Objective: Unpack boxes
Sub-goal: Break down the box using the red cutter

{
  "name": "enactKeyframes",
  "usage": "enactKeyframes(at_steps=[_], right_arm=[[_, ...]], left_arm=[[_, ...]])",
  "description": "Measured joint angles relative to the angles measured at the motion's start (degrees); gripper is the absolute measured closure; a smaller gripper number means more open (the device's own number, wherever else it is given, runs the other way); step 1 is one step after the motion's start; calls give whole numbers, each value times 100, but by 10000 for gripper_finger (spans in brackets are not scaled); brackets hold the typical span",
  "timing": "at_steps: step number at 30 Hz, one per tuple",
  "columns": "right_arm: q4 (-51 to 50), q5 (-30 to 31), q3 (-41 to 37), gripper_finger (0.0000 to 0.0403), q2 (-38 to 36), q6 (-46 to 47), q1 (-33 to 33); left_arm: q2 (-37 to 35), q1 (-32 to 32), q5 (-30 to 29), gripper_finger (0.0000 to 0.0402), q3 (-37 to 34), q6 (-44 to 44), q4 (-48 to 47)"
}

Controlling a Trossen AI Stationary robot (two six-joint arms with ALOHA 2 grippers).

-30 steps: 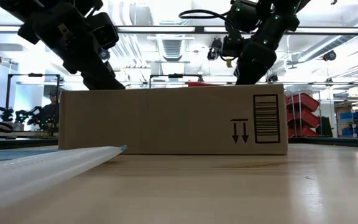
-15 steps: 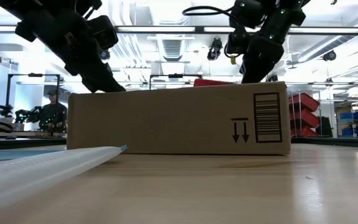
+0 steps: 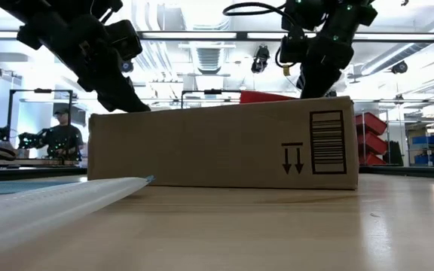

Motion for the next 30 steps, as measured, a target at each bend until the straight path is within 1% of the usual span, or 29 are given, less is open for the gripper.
enactKeyframes(at_steps=[3,9,14,17,19,21,24,30], right_arm=[[-124,10,0,389,-36,120,63],[-256,30,-2,389,-156,215,219],[-254,120,-22,389,-365,183,288],[238,111,-15,389,-431,69,308],[502,17,-16,389,-443,-26,328],[926,-241,-15,389,-447,-131,334],[1567,-810,-15,389,-416,-238,334],[2990,-2311,-15,389,-329,-266,334]], left_arm=[[0,2,-8,246,0,-1,2],[0,-2,-265,246,0,-4,-17],[-49,-2,-297,246,-18,68,-2],[-154,0,-309,246,-43,205,180],[-213,0,-424,246,-55,379,367],[-255,0,-575,246,-59,565,601],[-254,2,-791,246,-57,917,1038],[-191,3,-846,246,-48,1647,1809]])
